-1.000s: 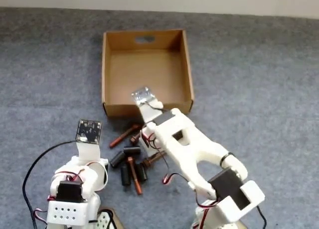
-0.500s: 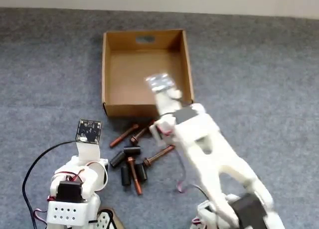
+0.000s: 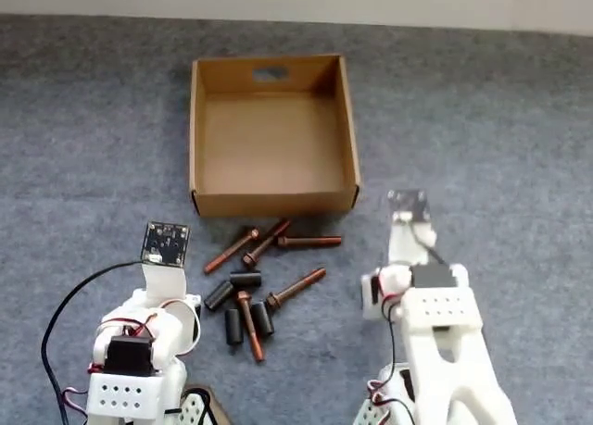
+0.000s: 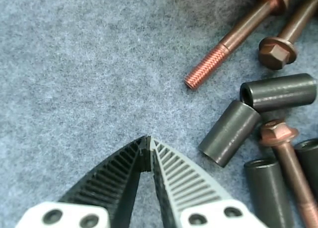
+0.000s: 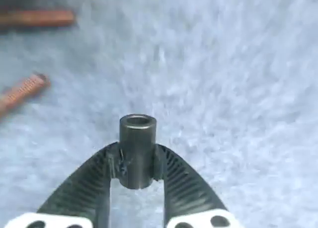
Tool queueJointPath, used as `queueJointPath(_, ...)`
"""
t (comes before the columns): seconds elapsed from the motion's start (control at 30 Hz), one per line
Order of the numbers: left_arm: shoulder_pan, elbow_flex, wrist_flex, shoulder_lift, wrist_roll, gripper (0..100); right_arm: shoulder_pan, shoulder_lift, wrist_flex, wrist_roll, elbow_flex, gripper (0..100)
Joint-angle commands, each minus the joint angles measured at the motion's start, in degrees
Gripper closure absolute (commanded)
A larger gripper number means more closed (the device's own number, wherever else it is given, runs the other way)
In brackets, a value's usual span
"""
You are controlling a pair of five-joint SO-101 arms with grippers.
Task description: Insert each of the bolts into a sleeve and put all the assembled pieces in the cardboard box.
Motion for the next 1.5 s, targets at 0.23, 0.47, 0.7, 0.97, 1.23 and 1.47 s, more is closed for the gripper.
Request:
queueJointPath(0.23, 0.4, 0.92, 0.09, 0.22, -0.09, 99, 0.84, -1.27, -3.74, 7.3, 3.3, 77.7)
queueJointPath(0.47, 0.4, 0.92, 0.09, 0.22, -0.09, 99, 0.92, -1.1, -7.96, 7.3, 4.18, 85.3)
queueJointPath(0.7, 0.4, 0.92, 0.09, 0.22, -0.09, 99, 0.84, -1.1, -8.31, 7.3, 5.23, 85.4)
queueJointPath(0.97, 0.4, 0.92, 0.09, 0.22, -0.09, 99, 1.01, -1.19, -8.4, 7.12, 5.67, 89.8)
queueJointPath(1.23, 0.4, 0.92, 0.09, 0.22, -0.09, 99, 0.92, -1.8, 0.66, 6.86, -7.96, 99.1)
queueJointPath(1.47, 0.4, 0.92, 0.09, 0.22, -0.09, 99, -3.03, -1.19, 9.19, -6.42, -28.26, 99.1)
